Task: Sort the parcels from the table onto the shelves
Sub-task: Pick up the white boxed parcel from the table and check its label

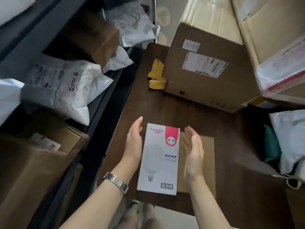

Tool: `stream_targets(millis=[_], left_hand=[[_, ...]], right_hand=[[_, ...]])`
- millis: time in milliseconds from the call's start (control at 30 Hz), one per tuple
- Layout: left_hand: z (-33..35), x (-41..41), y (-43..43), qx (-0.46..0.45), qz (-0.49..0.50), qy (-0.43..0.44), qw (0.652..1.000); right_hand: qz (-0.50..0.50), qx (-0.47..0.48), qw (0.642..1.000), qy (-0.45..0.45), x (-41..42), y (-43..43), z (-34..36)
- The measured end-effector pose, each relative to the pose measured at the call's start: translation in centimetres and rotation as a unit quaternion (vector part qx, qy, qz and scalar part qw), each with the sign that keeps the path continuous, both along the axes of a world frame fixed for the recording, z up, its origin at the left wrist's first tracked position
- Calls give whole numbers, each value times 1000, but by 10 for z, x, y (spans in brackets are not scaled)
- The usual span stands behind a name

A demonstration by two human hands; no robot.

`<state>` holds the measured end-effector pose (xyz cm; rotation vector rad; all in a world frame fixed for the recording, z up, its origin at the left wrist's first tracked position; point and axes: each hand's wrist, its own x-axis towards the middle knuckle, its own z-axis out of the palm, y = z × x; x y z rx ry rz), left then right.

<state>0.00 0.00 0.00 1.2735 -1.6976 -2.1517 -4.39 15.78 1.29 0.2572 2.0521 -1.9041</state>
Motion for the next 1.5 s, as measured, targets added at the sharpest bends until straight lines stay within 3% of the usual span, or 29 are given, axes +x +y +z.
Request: stream_targets(millis=[200,300,467,800,1000,1100,1233,1333,1467,1500], left_hand=[[-47,5,12,39,-58,-84,994],[-50,9,20,35,-102,-53,993],[-37,6,19,-7,-89,-60,994],[4,24,-22,126,-61,10,990],[15,35,-29,205,-44,65,976],[23,37,-30,253,-1,69,965],[29,40,-27,315,24,86,945],[44,35,-22,272,5,44,961],[59,27,-21,129,-2,42,991],[64,27,-19,89,-8,55,994]], right_hand=[[-19,-34,997,-61,6,-2,-34],[-13,-40,997,-62,7,0,-39],[19,-46,996,-69,6,-7,-33],[134,-141,980,42,-22,-21,41],[135,37,984,106,-21,-10,56],[172,57,983,28,-30,0,64],[190,-41,960,-202,-37,0,64],[264,-145,925,-233,-16,10,68],[229,-117,951,-173,-24,5,78],[243,-151,944,-165,-25,10,77]])
